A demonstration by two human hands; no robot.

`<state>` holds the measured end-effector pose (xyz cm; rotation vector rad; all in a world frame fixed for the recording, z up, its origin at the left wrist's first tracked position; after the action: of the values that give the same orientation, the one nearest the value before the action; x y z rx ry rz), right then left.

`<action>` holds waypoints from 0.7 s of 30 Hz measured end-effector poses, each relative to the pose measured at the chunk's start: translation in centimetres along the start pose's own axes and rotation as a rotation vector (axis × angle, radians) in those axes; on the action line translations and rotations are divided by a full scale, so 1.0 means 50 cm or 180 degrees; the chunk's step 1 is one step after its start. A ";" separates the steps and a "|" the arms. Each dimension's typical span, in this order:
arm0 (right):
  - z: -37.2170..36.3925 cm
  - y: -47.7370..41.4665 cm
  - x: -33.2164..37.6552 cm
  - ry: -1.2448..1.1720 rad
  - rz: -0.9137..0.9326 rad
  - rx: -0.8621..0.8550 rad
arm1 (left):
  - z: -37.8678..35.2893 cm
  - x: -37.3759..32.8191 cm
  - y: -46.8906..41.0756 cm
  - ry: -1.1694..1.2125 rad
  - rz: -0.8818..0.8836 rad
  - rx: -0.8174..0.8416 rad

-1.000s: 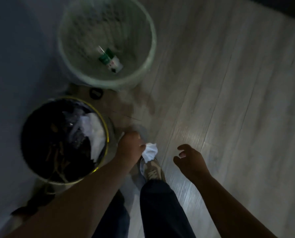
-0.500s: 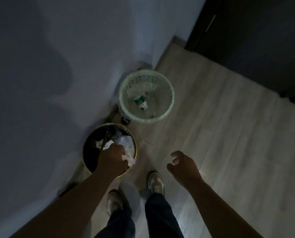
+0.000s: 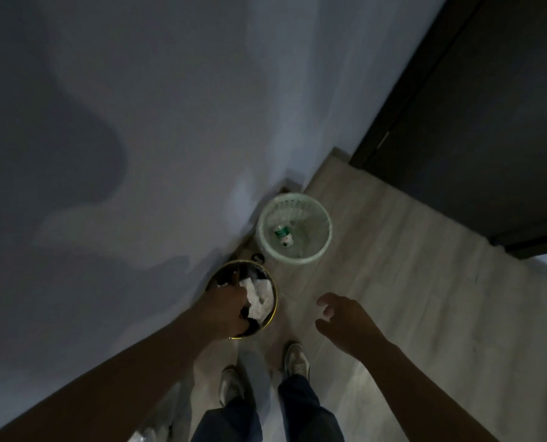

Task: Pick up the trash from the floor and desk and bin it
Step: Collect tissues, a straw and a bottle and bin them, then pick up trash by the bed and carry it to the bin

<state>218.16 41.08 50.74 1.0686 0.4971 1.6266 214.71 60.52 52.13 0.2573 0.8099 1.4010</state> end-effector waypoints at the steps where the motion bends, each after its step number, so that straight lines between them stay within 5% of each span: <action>1: 0.017 0.031 0.029 0.0056 0.0093 -0.0011 | 0.007 0.003 0.027 0.0139 0.0106 0.0315; 9: 0.251 0.259 0.264 0.0852 0.0826 -0.0829 | 0.353 -0.065 0.223 -0.0229 -0.0224 -0.0540; 21: 0.671 0.699 0.575 0.1288 0.1996 -0.2185 | 0.898 -0.292 0.590 -0.0655 -0.0543 -0.2519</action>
<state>226.57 49.17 105.84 0.3754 -0.1867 2.3441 221.18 65.76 107.17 -0.2725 0.0682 1.3992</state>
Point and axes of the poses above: each hand's wrist, its own y-axis away from the middle knuckle, its own z-axis out of the back of the hand, x = y × z, the point moved 9 cm from there along -y, towards the middle knuckle, and after that the axes turned 10 degrees about x, right-handed, at the moved point
